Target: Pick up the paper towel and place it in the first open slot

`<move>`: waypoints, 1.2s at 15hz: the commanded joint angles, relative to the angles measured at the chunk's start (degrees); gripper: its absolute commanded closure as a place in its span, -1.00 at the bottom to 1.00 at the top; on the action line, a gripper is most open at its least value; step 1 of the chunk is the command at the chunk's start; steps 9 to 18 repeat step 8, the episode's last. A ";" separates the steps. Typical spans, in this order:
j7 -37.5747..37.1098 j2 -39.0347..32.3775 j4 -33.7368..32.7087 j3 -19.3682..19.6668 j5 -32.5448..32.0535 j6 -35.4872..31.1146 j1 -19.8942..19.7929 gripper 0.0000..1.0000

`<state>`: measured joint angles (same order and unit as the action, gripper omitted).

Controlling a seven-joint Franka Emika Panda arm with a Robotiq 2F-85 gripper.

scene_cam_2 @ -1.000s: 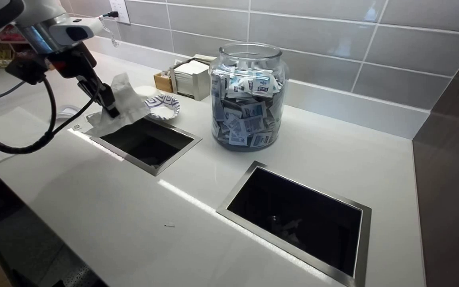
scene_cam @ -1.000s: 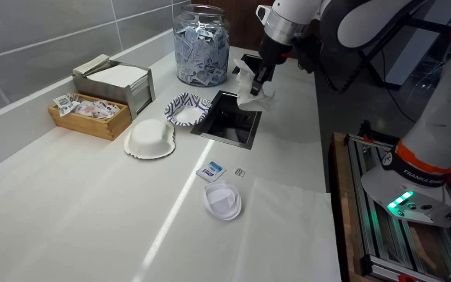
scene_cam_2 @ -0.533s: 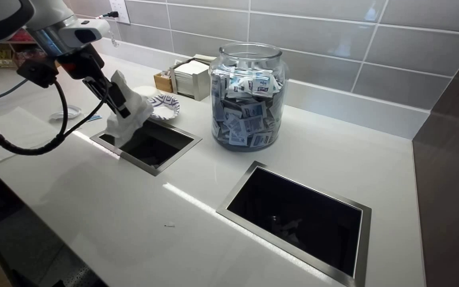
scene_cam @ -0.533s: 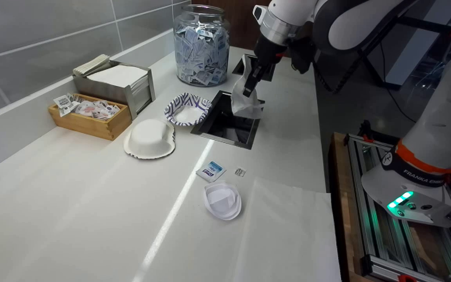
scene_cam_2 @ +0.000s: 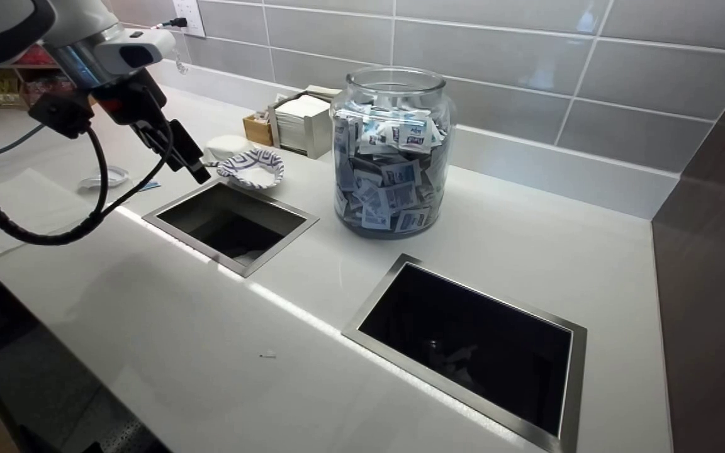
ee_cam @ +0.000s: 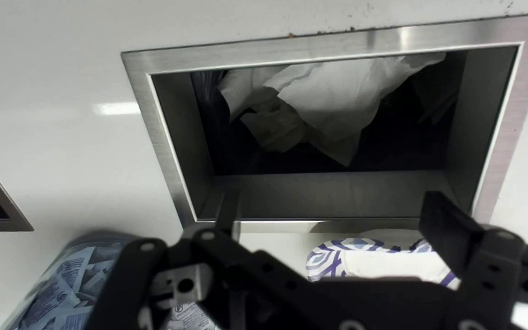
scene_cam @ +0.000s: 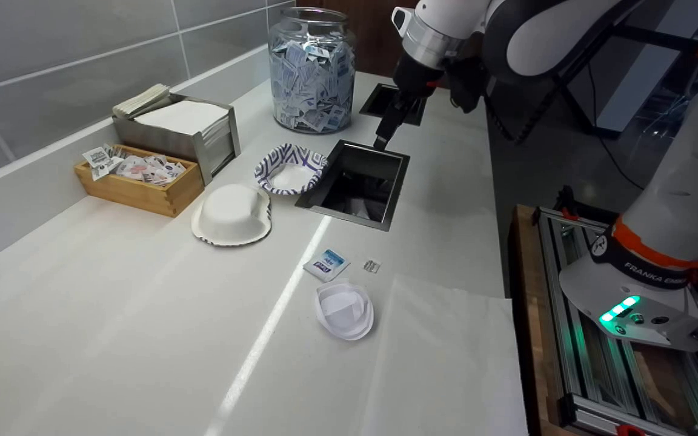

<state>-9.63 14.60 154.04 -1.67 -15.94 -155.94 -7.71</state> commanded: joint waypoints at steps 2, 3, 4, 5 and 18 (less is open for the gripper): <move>0.53 -0.08 0.07 0.50 0.25 -0.51 -0.33 -1.00; 0.38 0.17 0.18 0.54 0.25 -0.30 -0.42 -1.00; 0.24 0.07 -0.04 0.17 0.20 0.13 -0.13 -1.00; 0.24 0.08 -0.04 0.24 0.20 0.13 -0.21 -1.00; 0.24 0.08 -0.04 0.34 0.21 0.13 -0.28 -1.00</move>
